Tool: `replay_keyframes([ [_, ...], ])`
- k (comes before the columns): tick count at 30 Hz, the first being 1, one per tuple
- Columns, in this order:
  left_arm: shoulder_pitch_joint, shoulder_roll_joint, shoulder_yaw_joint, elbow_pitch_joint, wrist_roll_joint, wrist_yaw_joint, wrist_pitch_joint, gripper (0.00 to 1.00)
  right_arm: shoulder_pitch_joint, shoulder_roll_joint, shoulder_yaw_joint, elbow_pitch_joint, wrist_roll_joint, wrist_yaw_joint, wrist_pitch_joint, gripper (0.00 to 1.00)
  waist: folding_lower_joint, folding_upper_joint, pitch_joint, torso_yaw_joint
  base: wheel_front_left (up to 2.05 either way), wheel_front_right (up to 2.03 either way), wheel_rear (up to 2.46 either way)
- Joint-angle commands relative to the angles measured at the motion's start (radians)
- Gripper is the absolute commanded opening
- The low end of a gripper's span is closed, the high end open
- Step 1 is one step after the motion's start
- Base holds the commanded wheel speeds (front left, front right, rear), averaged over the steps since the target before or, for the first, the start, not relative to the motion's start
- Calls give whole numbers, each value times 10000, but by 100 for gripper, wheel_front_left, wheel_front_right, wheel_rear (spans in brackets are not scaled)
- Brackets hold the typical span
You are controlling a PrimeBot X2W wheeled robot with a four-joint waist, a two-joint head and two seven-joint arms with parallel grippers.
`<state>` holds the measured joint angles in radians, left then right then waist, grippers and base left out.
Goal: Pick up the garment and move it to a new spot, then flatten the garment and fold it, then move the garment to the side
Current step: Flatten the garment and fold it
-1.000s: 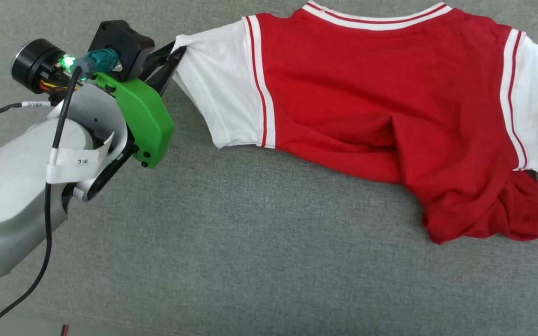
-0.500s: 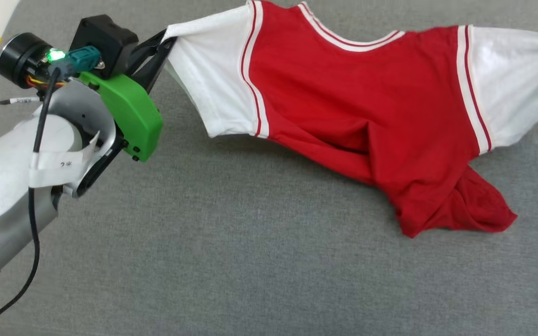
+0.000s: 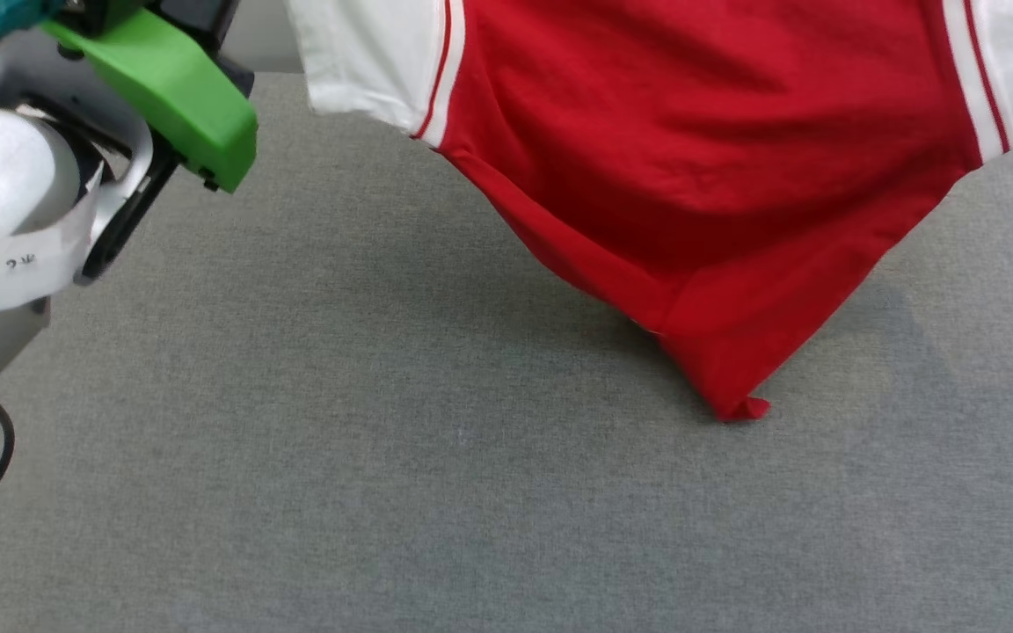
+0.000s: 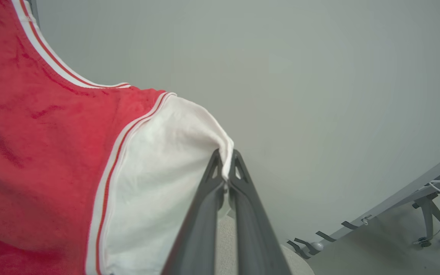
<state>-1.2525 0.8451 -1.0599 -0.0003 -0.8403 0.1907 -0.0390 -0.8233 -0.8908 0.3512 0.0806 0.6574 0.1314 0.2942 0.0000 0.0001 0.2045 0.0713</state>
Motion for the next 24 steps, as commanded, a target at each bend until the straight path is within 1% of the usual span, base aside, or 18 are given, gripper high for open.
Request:
replay_keyframes([
  [1, -334, -56, 101, -25, 109, 35, -18, 0, -230, 75, -170, -119, -117, -7, -41, 0, 0, -1, -163, -130, 0, 0, 0],
  [7, -1449, -397, 356, 224, 328, -199, 186, 0, -920, 324, -683, -482, -452, -7, 108, 0, 0, -1, 35, -176, 0, 0, 0],
  [13, -2672, -908, 611, 959, 467, -580, 303, 0, -2172, 454, -594, -347, -776, -7, 449, 0, 0, -1, 827, -165, 0, 0, 0],
  [20, -4482, -1548, 910, 2543, 834, -1168, 221, 0, -4789, 745, 102, 819, -1336, -7, 727, 0, 0, -1, 2311, -240, 0, 0, 0],
  [24, -5553, -1909, 1176, 3561, 1002, -1413, -32, 0, -6523, 1009, 541, 1720, -1674, -7, 446, 0, 0, -1, 3102, -290, 0, 0, 0],
])
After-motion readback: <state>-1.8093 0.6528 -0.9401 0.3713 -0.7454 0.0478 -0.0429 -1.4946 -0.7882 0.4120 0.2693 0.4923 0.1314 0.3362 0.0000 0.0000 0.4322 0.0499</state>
